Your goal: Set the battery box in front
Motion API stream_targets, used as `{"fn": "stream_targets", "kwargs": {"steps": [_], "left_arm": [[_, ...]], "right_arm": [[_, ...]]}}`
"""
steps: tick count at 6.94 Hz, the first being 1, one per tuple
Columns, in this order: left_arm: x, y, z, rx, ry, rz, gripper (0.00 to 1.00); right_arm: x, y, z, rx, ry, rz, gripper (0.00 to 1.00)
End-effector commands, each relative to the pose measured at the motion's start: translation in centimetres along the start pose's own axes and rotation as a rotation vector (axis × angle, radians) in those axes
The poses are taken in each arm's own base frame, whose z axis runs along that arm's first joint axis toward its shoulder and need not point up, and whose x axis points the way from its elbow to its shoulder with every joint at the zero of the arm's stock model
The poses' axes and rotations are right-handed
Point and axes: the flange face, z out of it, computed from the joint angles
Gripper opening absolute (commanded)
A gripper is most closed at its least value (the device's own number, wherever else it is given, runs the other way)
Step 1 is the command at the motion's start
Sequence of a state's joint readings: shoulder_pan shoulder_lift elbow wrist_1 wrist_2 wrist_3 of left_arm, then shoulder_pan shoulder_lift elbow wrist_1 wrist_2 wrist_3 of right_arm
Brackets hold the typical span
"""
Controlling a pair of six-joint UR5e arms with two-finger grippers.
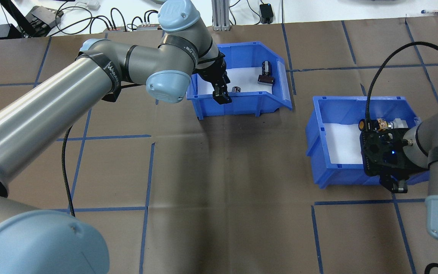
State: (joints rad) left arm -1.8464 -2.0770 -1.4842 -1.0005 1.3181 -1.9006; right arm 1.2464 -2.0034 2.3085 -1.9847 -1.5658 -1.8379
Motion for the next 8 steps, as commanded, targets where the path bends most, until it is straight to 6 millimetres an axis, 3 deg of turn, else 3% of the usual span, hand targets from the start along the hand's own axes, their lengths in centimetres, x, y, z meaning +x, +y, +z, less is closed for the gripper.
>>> {"fn": "stream_targets", "kwargs": {"steps": [1,4,5,6,8], "left_arm": [[-1.1,-1.0,-2.7,0.06,0.008,0.018,0.8],[-5.1,-5.0,-9.9,0.175,-0.093,0.296,0.8],[-7.1,-6.0,-12.4,0.179,-0.17,0.426,0.88],[-10.0,-6.4,-15.9,0.197,-0.218,0.524,0.9],[-15.6,-7.7,-19.4,0.191,-0.245,0.788,0.97]], "right_arm": [[-2.1,-2.6,0.4,0.008,0.002,-0.024,0.01],[-3.8,-7.6,0.4,0.026,-0.015,-0.03,0.01],[-4.4,-9.0,0.4,0.03,-0.018,-0.031,0.01],[-5.4,-10.8,0.4,0.035,-0.024,-0.016,0.01],[-6.8,-14.8,1.2,0.033,-0.05,0.007,0.01]]}}
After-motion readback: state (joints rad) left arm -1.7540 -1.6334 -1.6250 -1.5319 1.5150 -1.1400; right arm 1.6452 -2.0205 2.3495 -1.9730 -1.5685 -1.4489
